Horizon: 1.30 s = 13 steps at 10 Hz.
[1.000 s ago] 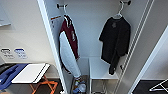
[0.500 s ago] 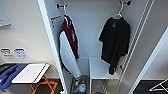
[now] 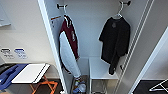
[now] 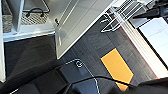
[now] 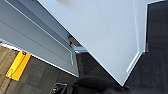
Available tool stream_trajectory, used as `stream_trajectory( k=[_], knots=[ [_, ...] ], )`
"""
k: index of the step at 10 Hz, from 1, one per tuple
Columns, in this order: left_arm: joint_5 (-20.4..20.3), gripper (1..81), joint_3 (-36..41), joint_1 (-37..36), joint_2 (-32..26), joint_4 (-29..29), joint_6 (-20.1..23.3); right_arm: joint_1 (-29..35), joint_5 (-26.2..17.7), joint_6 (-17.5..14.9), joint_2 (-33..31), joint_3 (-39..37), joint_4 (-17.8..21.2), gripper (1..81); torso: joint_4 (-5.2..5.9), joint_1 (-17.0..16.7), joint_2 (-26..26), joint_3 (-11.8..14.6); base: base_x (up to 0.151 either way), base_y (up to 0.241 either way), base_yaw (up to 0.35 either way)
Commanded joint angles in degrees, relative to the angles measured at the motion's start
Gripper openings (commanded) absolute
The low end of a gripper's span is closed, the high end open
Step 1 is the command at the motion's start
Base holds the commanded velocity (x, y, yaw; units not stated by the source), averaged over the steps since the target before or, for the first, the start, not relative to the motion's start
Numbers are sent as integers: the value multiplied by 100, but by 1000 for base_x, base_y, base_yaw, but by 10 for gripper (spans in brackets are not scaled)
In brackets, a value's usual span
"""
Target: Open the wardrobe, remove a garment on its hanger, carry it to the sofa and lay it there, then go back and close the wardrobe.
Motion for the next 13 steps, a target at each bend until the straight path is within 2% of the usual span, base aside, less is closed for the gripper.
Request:
stream_trajectory(
  k=[1, 4, 7, 8, 13],
  knots=[
    [-9, 811, -562, -38, 354, -151, 3, -235, 66, 104, 724, -926, 60, 811, 0, 0, 0, 0, 0, 0, 0],
    [-201, 811, -1765, 340, 1083, -160, 3, -613, 83, 138, 1505, -1839, 78, 811, 0, 0, 0, 0, 0, 0, 0],
    [-272, 811, -2514, 490, 1540, -168, 3, -947, 119, 376, 2147, -2754, 78, 811, 0, -2, -2, 2, 0, 0, 0],
    [-264, 811, -2794, 542, 1699, -168, 3, -1018, 49, 507, 2340, -2974, 69, 811, 0, -2, -5, 2, 0, 0, 0],
    [-273, 811, -4449, 780, 2632, -274, 3, -1290, -224, 622, 3256, -4154, 69, 811, 0, -9, -9, 4, 0, 0, 0]
  ],
)
